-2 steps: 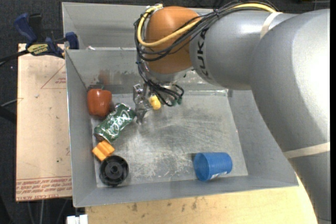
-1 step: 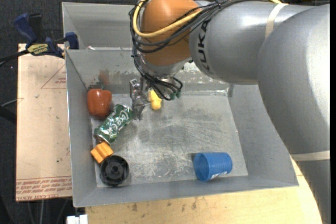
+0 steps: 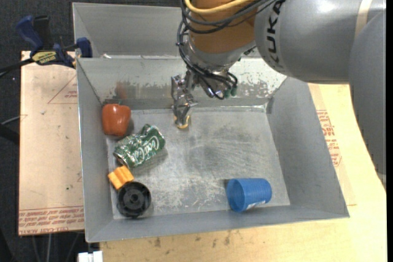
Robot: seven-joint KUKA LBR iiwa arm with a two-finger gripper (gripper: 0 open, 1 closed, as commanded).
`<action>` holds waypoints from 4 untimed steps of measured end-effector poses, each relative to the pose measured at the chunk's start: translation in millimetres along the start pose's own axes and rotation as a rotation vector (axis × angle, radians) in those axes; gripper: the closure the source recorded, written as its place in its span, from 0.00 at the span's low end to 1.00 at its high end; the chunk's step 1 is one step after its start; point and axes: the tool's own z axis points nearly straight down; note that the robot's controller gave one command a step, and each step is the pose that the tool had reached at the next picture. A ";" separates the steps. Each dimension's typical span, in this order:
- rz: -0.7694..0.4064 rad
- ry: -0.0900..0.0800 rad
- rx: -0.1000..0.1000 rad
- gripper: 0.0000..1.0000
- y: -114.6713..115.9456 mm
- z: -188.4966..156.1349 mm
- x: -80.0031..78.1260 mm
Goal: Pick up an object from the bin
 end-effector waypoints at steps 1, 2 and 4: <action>0.036 -0.003 0.003 1.00 7.6 -19.9 -7.4; 0.037 -0.003 0.002 1.00 7.5 -19.9 -7.4; -0.039 -0.001 0.002 1.00 13.0 21.1 -11.1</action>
Offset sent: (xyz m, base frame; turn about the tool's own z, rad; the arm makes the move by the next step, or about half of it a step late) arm 0.0000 0.0000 0.0000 0.0000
